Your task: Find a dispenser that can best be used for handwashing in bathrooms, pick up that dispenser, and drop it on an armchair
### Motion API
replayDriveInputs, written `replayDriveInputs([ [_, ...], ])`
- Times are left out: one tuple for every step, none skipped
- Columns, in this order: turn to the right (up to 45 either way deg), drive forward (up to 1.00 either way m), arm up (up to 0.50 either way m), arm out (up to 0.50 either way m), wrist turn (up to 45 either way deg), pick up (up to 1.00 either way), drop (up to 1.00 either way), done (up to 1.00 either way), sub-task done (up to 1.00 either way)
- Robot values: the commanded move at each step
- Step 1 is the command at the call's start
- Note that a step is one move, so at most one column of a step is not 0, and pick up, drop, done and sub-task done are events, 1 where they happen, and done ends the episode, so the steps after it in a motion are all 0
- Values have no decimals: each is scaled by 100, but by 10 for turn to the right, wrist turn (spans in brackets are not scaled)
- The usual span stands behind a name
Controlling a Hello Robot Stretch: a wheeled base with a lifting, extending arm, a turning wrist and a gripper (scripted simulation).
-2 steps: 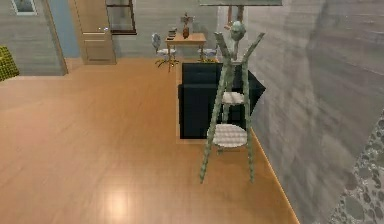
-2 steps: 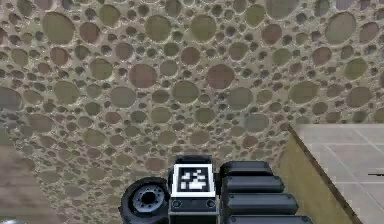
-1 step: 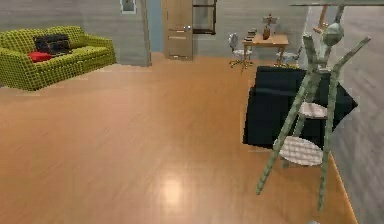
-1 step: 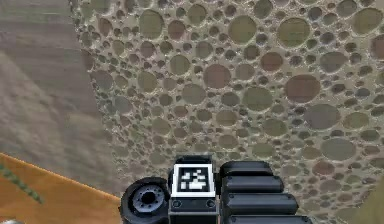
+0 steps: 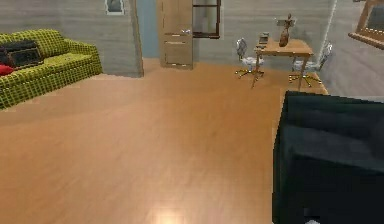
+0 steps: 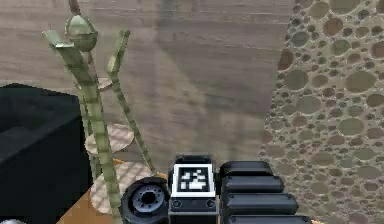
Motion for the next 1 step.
replayDriveInputs([
  [-90, 0, 0, 0, 0, 0, 0, 0, 0],
])
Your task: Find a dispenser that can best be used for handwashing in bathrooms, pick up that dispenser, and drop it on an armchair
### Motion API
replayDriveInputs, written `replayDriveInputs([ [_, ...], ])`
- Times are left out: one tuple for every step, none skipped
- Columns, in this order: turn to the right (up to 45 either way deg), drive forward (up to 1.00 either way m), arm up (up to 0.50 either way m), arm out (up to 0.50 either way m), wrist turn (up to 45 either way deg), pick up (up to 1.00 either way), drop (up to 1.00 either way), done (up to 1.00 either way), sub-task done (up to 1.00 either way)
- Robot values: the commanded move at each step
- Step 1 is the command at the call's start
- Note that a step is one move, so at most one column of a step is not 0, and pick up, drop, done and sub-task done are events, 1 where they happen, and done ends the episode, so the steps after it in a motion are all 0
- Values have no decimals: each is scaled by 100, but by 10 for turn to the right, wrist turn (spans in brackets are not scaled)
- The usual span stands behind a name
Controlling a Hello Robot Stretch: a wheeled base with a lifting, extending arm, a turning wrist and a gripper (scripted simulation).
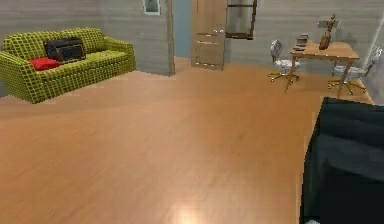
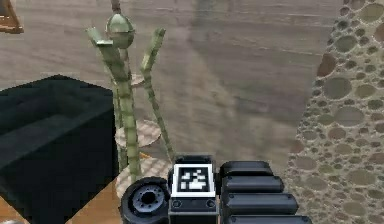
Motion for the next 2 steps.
replayDriveInputs([
  [0, 30, 0, 0, 0, 0, 0, 0, 0],
  [120, 0, 0, 0, 0, 0, 0, 0, 0],
])
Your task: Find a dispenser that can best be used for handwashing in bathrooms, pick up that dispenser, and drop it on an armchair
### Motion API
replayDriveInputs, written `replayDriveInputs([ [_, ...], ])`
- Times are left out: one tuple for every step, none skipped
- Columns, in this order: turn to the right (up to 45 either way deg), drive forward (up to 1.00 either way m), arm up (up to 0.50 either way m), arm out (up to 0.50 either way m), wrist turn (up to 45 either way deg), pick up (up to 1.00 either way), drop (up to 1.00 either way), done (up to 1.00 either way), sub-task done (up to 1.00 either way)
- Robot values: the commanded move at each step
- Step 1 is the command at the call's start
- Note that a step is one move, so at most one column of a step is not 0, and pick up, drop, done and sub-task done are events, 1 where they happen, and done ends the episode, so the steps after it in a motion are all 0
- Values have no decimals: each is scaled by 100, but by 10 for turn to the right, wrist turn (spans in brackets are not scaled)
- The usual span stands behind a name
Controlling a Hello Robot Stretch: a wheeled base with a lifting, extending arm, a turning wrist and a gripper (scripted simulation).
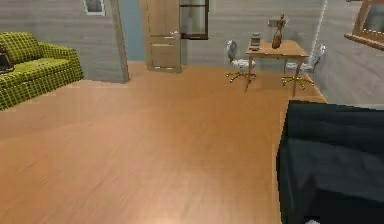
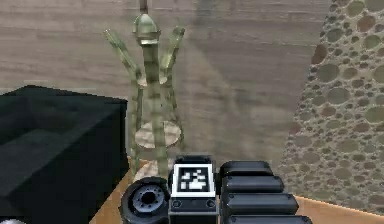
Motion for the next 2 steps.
replayDriveInputs([
  [0, 65, 0, 0, 0, 0, 0, 0, 0],
  [150, 0, 0, 0, 0, 0, 0, 0, 0],
])
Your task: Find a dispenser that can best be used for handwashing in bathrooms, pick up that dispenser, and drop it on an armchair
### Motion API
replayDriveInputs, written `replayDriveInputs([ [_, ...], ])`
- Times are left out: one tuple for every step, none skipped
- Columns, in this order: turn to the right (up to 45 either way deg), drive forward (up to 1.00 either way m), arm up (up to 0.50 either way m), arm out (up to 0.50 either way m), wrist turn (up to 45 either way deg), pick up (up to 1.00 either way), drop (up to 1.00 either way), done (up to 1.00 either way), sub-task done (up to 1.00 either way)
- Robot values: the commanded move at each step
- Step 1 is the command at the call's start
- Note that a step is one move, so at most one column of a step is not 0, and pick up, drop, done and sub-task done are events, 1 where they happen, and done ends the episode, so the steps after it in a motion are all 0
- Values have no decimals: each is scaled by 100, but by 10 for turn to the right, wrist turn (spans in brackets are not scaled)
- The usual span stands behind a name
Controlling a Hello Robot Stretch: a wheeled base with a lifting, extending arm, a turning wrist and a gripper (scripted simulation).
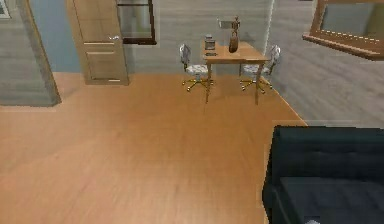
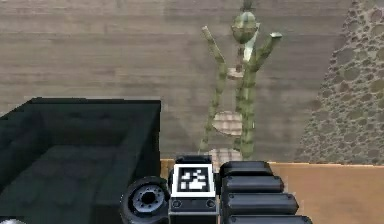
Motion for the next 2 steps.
replayDriveInputs([
  [0, 85, 0, 0, 0, 0, 0, 0, 0],
  [-450, 0, 0, 0, 0, 0, 0, 0, 0],
])
